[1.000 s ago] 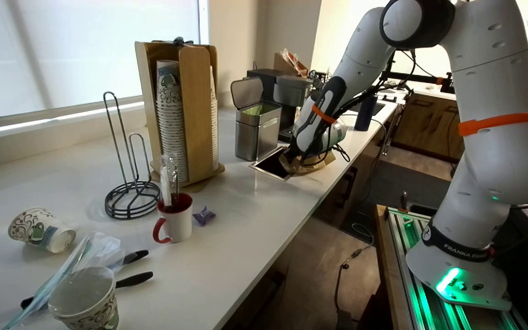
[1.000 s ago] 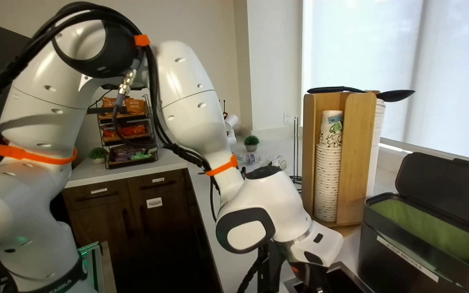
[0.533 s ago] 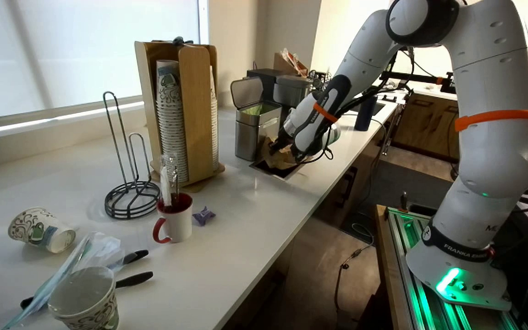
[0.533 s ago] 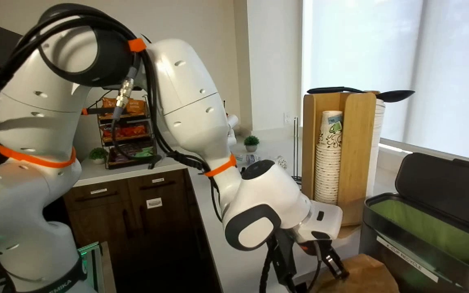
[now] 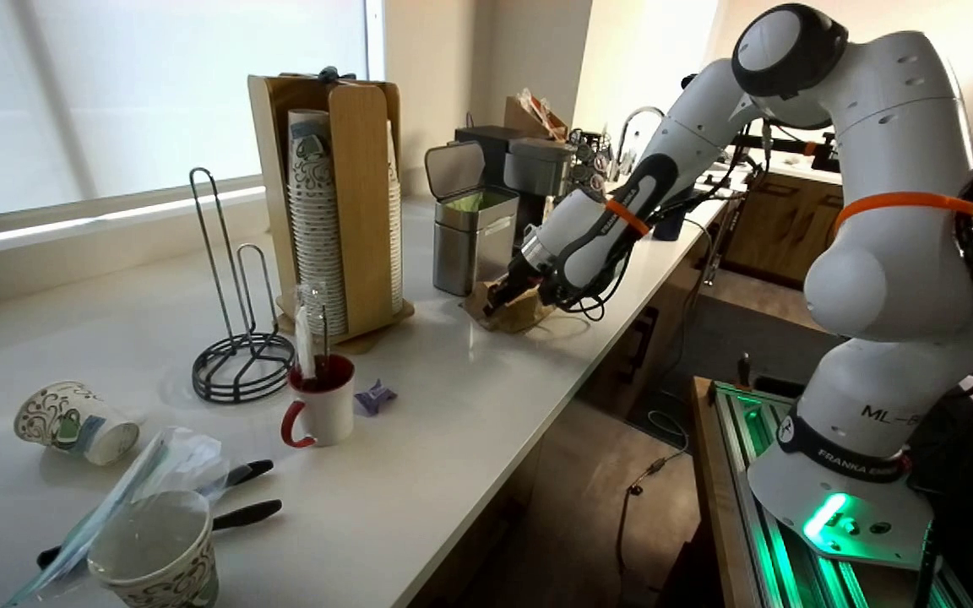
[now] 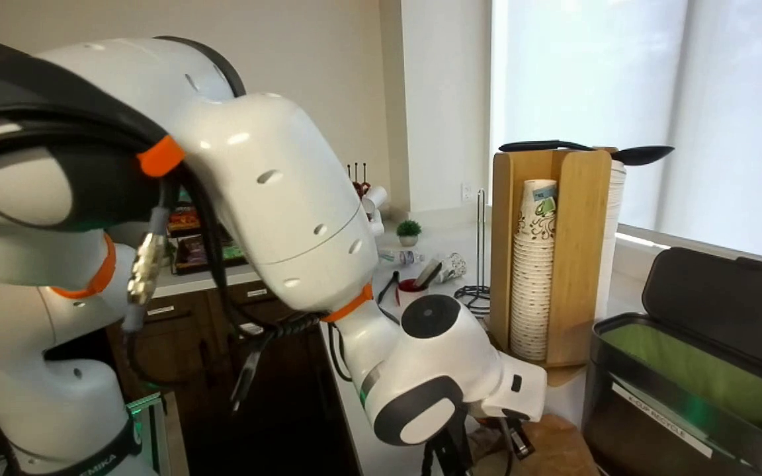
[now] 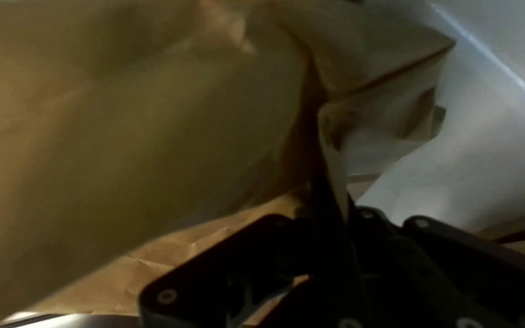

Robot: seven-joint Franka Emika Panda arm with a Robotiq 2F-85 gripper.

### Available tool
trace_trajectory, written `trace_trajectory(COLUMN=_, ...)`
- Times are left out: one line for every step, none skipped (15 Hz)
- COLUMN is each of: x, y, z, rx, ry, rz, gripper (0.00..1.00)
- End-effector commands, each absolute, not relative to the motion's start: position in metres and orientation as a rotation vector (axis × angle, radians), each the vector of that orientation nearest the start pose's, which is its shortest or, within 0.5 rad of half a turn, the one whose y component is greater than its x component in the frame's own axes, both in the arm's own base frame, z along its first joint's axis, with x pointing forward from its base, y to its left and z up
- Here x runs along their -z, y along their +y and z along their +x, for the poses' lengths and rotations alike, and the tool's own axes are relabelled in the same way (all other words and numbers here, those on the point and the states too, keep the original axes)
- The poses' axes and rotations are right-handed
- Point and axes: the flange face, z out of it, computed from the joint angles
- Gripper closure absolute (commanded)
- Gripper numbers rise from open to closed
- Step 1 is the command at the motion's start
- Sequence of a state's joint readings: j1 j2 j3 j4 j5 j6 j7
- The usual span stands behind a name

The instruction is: Put the brown paper bag in the trash chute.

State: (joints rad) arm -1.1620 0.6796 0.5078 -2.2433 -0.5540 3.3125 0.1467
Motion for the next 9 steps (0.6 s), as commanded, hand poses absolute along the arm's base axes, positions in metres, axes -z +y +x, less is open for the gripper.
trace_trajectory(x=-0.139, y=-0.322, z=0.465, rx=0.827, ry=0.556, rz=-2.839, gripper=1.0)
trace_trajectory(x=-0.137, y=-0.331, z=0.46, rx=0.827, ry=0.577, rz=-2.829, gripper=1.0)
trace_trajectory(x=-0.133, y=-0.339, z=0.457, rx=0.826, ry=0.595, rz=-2.822, gripper=1.0)
trace_trajectory(x=-0.13, y=-0.346, z=0.453, rx=0.81, ry=0.615, rz=-2.816, gripper=1.0)
trace_trajectory(x=-0.125, y=-0.352, z=0.452, rx=0.794, ry=0.634, rz=-2.809, gripper=1.0)
trace_trajectory(x=-0.122, y=-0.355, z=0.454, rx=0.786, ry=0.65, rz=-2.793, gripper=1.0)
trace_trajectory(x=-0.12, y=-0.358, z=0.453, rx=0.762, ry=0.673, rz=-2.784, gripper=1.0)
trace_trajectory(x=-0.117, y=-0.364, z=0.454, rx=0.738, ry=0.718, rz=-2.769, gripper=1.0)
trace_trajectory(x=-0.116, y=-0.371, z=0.454, rx=0.71, ry=0.77, rz=-2.759, gripper=0.74)
